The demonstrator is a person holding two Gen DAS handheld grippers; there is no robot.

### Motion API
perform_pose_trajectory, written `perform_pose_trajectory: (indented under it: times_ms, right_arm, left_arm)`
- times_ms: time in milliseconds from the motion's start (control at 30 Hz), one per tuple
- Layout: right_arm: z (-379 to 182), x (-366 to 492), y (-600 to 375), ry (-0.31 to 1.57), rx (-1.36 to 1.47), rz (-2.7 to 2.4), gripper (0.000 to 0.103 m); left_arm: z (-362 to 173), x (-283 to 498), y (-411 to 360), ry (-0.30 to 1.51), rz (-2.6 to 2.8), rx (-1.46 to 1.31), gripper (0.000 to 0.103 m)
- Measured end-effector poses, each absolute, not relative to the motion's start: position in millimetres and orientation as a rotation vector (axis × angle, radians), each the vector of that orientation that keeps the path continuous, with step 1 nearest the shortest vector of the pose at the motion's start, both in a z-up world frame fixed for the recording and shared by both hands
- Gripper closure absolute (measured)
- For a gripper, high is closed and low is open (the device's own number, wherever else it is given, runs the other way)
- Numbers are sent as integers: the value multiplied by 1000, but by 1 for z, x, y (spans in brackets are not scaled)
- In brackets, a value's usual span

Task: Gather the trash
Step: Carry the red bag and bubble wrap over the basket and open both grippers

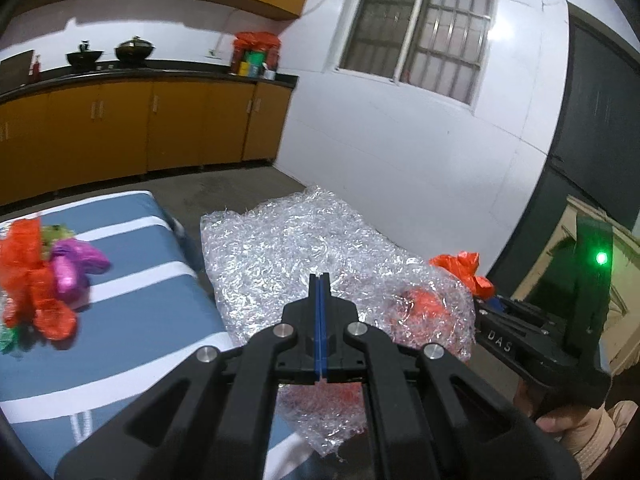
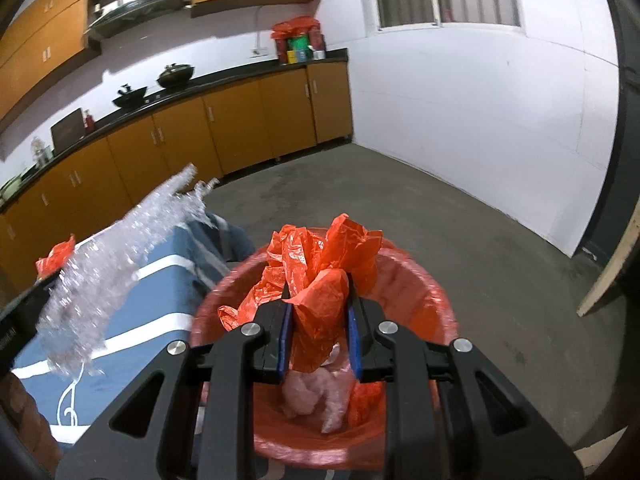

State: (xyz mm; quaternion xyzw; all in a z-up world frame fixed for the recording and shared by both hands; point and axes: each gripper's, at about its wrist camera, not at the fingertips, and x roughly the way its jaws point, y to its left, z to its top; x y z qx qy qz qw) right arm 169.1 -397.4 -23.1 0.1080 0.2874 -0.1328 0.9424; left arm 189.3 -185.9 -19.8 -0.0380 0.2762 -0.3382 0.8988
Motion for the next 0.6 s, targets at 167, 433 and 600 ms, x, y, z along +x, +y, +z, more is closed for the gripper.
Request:
perform_pose_trajectory:
  times_ms: [167, 433, 600]
  right_arm:
    - [-27, 167, -408, 587, 241, -300, 80]
    - [-30, 168, -424, 587, 266, -340, 80]
    - [-30, 173, -426, 590, 271, -341, 79]
  left_arm:
    - [-33, 193, -209, 607, -731, -55, 101]
    - [-51, 201, -231, 650, -756, -29, 101]
    - [-62, 205, -242, 683, -772, -16, 101]
